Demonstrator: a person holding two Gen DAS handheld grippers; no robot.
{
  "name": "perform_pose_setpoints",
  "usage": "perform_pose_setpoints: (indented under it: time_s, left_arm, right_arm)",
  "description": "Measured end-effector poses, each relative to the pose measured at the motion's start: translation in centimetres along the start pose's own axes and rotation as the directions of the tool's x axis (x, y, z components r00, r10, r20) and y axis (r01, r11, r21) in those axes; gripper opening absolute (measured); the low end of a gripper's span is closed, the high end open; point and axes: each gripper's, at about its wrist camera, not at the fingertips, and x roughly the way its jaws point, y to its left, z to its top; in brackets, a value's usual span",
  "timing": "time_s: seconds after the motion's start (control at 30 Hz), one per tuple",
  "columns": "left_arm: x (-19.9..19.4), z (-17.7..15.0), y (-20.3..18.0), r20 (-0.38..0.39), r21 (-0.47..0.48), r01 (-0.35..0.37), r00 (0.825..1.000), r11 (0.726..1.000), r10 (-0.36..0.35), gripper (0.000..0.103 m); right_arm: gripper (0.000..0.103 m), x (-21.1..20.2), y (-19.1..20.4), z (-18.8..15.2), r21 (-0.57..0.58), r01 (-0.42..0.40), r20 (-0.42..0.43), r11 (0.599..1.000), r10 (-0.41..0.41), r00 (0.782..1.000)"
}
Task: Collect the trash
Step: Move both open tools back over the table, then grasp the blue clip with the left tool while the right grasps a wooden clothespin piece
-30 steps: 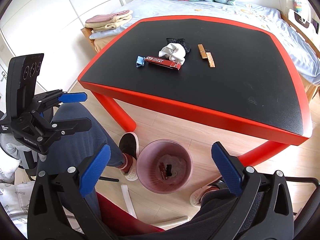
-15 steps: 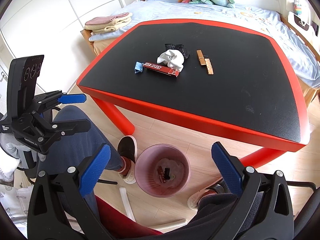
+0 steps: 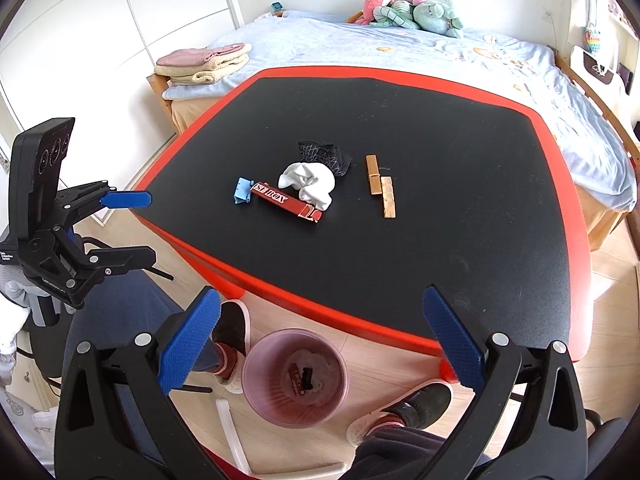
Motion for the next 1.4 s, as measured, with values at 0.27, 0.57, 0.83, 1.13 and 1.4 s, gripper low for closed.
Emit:
perform_pose_setpoints:
  time_s: [0.27, 0.57, 0.83, 1.13, 1.4]
  left_arm:
    - [2.5, 2.8, 1.9, -0.04, 0.105, -0.012, 0.999, 0.994, 0.017, 0.095]
    - [6.4, 4.0, 4.2, -0.107, 0.2, 0.034, 0.994, 0.979, -0.013, 0.095]
    - [8.8, 4.1, 5.0, -0.146, 0.26, 0.064, 0.989, 0.964, -0.027, 0.095]
    - [9.8, 4.0, 5.4, -0.149, 0.292, 0.078, 0.988, 0.953, -0.035, 0.075]
    - [9.6, 4.4, 5.9, -0.131, 0.286, 0.047, 0.991, 0.957, -0.009, 0.044]
  right_arm:
    - [0.099, 3.4, -2.5, 3.6, 0.0, 0.037, -0.033, 0.999, -0.037, 0.999]
    - [0.099, 8.5, -4.6, 5.4, 0.004, 0.063, -0.103, 0.998, -0.062, 0.993]
    - [0.099, 11.3, -5.6, 6.1, 0.015, 0.069, -0.132, 0.998, -0.066, 0.989]
    - [0.093, 12.7, -6.5, 6.3, 0.016, 0.08, -0.128, 0.997, -0.077, 0.989]
    - [0.06, 13.8, -6.4, 6.5, -0.011, 0.089, -0.135, 0.996, -0.09, 0.987]
